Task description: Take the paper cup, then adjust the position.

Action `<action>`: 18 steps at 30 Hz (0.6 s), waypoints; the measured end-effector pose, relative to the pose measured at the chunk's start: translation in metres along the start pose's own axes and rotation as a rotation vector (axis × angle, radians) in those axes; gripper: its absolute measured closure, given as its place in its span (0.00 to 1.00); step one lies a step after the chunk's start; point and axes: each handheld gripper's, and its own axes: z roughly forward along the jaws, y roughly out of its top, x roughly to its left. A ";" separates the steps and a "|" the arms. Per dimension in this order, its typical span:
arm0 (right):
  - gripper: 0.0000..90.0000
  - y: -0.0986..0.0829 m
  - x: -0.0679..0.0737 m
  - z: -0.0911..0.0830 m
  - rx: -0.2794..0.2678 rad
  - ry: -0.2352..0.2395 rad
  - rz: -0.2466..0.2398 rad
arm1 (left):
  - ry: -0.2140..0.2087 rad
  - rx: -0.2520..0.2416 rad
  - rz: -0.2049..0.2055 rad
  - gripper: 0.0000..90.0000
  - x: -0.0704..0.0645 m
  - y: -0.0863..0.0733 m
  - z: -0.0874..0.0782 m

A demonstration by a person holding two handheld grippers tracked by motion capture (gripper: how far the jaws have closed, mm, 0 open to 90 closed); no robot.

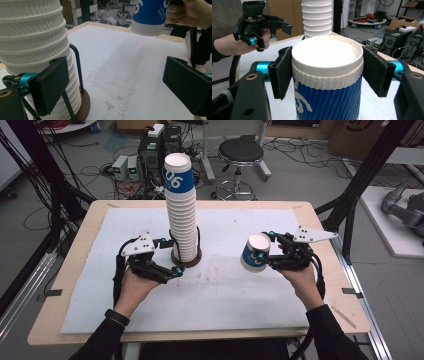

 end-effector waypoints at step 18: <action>0.33 -0.003 -0.001 -0.015 -0.016 0.013 0.011 | -0.067 0.006 0.028 0.08 -0.015 0.003 0.022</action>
